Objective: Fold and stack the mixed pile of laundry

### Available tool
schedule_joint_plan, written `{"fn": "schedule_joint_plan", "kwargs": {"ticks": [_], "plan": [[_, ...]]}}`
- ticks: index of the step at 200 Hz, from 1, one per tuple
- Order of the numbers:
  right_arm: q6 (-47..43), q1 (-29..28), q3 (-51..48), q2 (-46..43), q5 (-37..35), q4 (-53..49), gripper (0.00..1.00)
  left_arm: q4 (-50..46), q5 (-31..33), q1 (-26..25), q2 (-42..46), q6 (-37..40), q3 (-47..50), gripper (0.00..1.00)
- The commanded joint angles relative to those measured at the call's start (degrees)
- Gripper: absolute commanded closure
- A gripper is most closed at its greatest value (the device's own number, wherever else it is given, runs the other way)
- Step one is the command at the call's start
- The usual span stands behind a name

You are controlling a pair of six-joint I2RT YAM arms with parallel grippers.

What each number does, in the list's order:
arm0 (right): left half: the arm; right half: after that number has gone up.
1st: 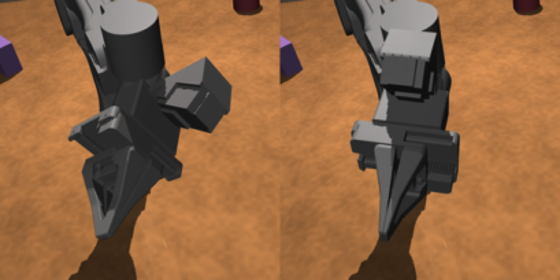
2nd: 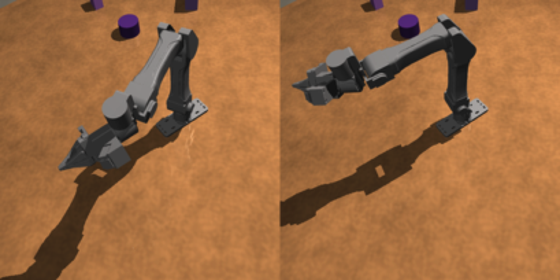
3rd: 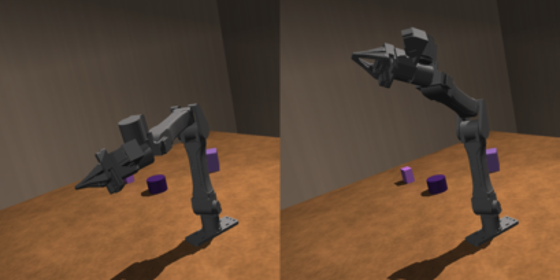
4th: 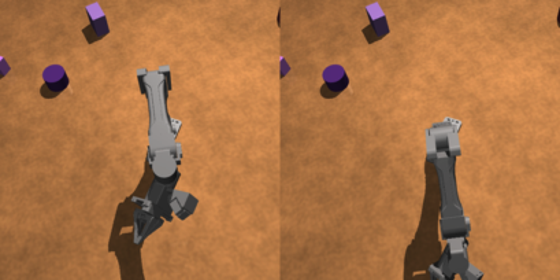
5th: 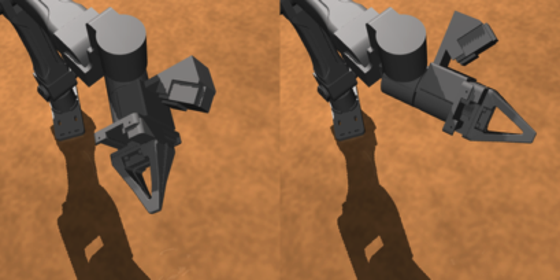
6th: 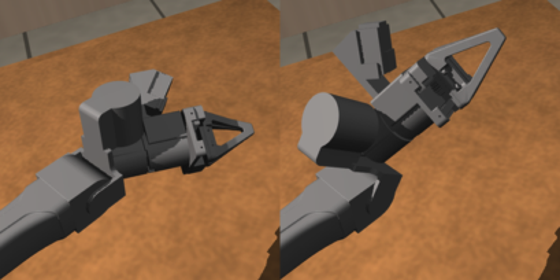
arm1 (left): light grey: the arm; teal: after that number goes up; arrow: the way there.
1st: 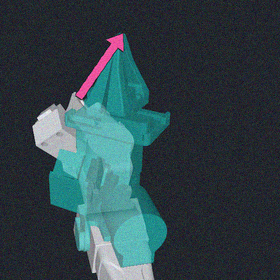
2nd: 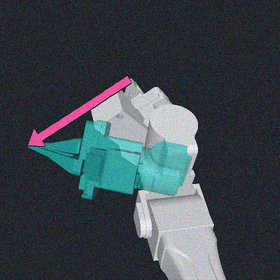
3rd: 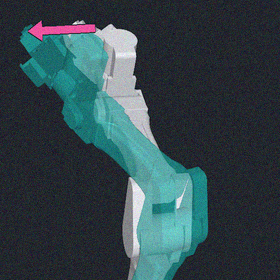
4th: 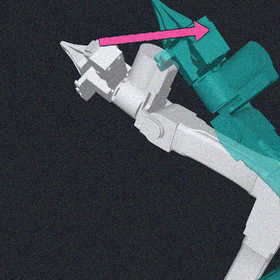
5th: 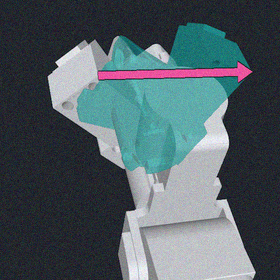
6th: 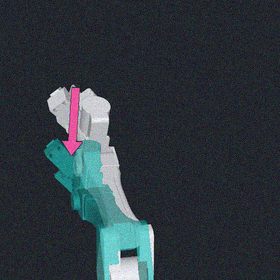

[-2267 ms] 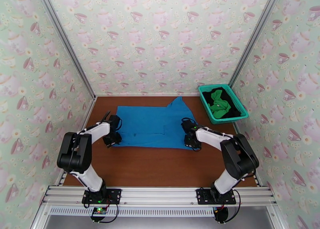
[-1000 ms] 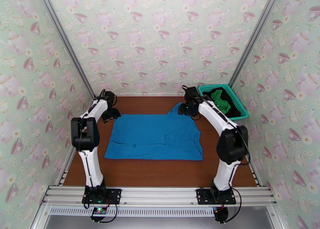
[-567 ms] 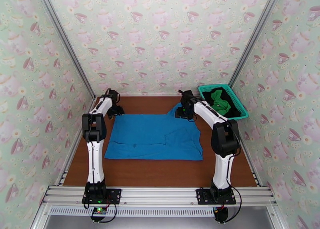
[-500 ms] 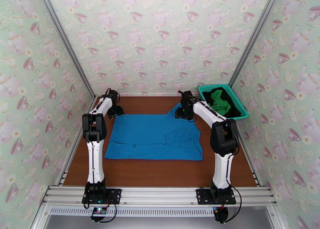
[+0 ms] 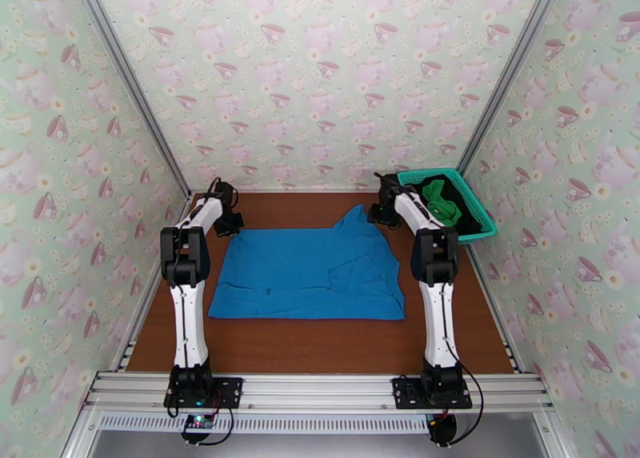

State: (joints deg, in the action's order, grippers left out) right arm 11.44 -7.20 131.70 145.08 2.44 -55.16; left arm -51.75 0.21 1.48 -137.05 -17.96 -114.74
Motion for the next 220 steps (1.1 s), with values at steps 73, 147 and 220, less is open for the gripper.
{"fn": "schedule_joint_plan", "kwargs": {"ticks": [73,147,220], "plan": [[0.75,-3.54,5.49,7.44,7.02,-8.08,0.54,-0.37,-5.09,-1.31,-1.88,0.03,1.95,1.0],[2.14,-4.23,10.57,10.68,3.34,-11.23,1.0,0.42,-5.86,-1.5,-1.51,-0.04,3.02,1.0],[1.49,-2.42,2.94,-5.02,1.34,-7.07,1.0,6.03,-6.14,-1.7,10.67,-0.41,9.39,1.0]]}}
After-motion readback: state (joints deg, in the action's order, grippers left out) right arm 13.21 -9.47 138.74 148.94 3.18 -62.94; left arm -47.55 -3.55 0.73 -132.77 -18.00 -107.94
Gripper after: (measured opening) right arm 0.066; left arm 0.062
